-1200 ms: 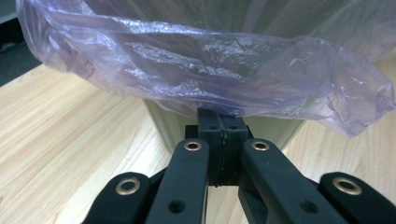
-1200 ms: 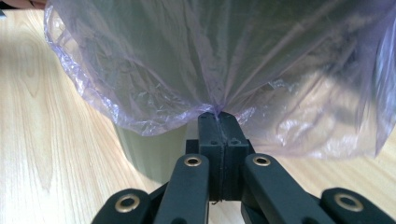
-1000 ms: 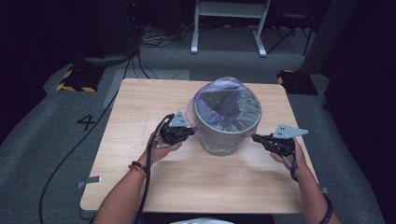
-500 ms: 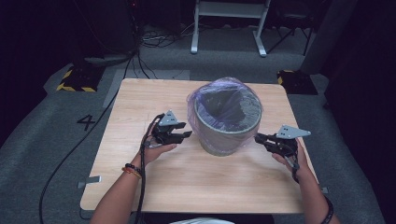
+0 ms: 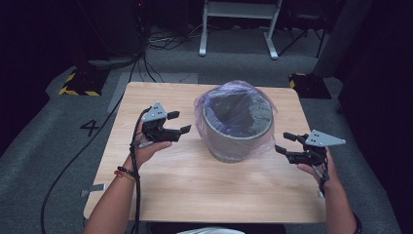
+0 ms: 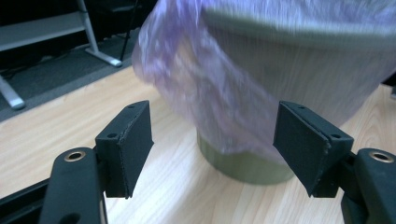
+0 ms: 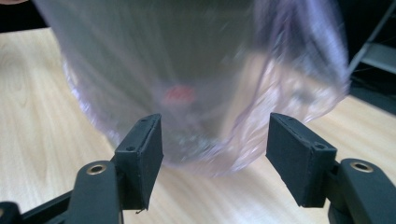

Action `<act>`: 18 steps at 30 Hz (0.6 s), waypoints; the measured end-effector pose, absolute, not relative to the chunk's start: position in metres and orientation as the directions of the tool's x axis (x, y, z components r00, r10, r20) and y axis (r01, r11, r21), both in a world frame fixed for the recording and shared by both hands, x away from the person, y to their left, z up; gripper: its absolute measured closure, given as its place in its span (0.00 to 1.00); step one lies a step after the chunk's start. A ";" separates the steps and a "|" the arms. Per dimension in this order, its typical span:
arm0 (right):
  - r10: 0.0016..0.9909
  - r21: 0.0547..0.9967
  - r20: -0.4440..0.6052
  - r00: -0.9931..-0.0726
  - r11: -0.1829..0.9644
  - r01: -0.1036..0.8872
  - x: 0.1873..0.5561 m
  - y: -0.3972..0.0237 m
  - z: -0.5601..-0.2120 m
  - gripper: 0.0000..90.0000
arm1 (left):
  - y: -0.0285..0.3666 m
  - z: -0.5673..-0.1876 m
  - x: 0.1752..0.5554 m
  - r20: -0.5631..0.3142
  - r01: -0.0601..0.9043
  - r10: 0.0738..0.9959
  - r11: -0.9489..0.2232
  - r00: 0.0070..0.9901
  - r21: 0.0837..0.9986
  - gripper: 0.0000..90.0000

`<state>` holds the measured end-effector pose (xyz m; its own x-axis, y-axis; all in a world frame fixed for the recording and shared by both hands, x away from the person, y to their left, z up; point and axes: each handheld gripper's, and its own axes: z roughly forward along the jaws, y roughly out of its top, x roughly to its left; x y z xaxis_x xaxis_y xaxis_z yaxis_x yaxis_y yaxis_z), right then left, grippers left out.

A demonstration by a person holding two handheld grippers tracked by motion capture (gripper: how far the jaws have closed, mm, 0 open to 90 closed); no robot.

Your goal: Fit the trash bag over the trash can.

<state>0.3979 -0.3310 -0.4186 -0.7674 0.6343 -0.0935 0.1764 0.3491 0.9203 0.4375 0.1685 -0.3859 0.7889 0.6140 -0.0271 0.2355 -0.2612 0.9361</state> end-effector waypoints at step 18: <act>0.729 0.901 -0.139 -0.670 0.373 0.219 0.467 -0.315 -0.390 0.45 | 0.140 -0.366 0.496 -0.056 0.262 0.620 -0.245 0.782 0.933 0.47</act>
